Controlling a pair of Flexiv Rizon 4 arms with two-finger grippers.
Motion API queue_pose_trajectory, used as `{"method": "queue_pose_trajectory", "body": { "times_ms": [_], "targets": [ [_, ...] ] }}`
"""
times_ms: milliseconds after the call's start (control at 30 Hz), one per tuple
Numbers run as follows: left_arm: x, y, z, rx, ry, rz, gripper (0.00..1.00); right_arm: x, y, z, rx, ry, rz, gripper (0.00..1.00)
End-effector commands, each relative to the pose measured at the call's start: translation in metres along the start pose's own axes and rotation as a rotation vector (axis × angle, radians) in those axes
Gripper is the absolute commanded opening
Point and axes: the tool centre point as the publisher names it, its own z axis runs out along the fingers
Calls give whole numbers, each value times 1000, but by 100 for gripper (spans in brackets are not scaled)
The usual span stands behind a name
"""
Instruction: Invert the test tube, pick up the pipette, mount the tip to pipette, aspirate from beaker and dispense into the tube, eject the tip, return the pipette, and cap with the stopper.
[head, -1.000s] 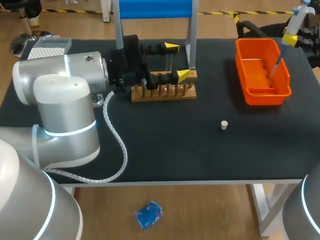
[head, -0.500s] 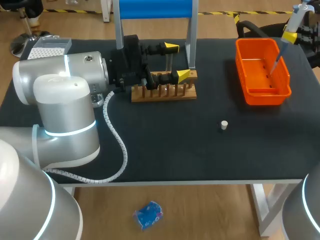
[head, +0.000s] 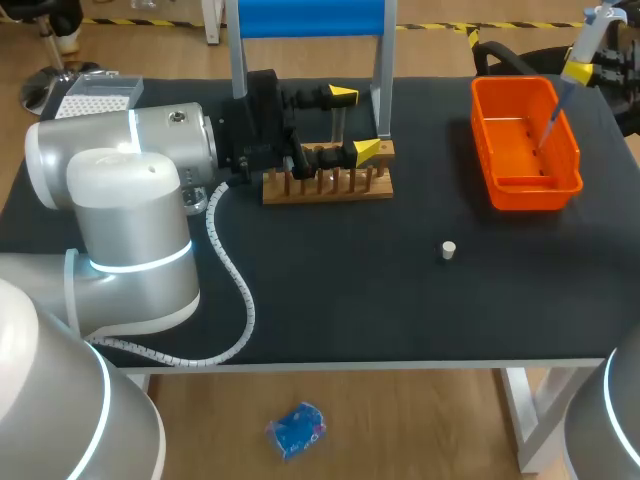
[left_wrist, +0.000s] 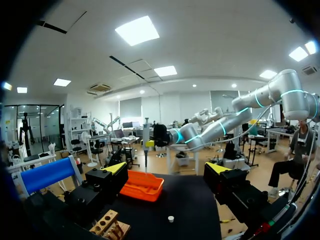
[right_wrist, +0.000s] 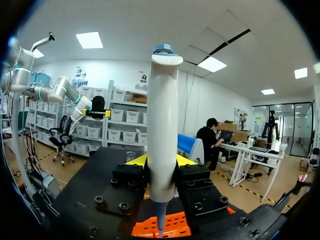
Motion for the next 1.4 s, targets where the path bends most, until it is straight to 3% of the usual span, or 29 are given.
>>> {"method": "queue_pose_trajectory", "body": {
  "times_ms": [33,100,300,400,567,733,933,1100,1400],
  "targets": [
    [-5,-20,16,-47,1,39,100,-1,0,-1,0,4,0,0],
    [-11,-32,24,-22,-5,54,100,-1,0,-1,0,4,0,0],
    [-30,-58,69,-77,59,155,100,-1,0,-1,0,4,0,0],
    [-44,-63,94,-110,86,134,100,-1,0,-1,0,4,0,0],
    [-66,-67,132,-200,84,54,100,-1,0,-1,0,4,0,0],
    [-81,-70,160,-286,86,65,100,-1,0,-1,0,4,0,0],
    [-92,-58,188,-416,118,19,100,-1,0,-1,0,4,0,0],
    [-97,-57,205,-461,104,13,100,-1,0,-1,0,4,0,0],
    [-97,-57,205,-461,104,13,100,-1,0,-1,0,4,0,0]
  ]
}}
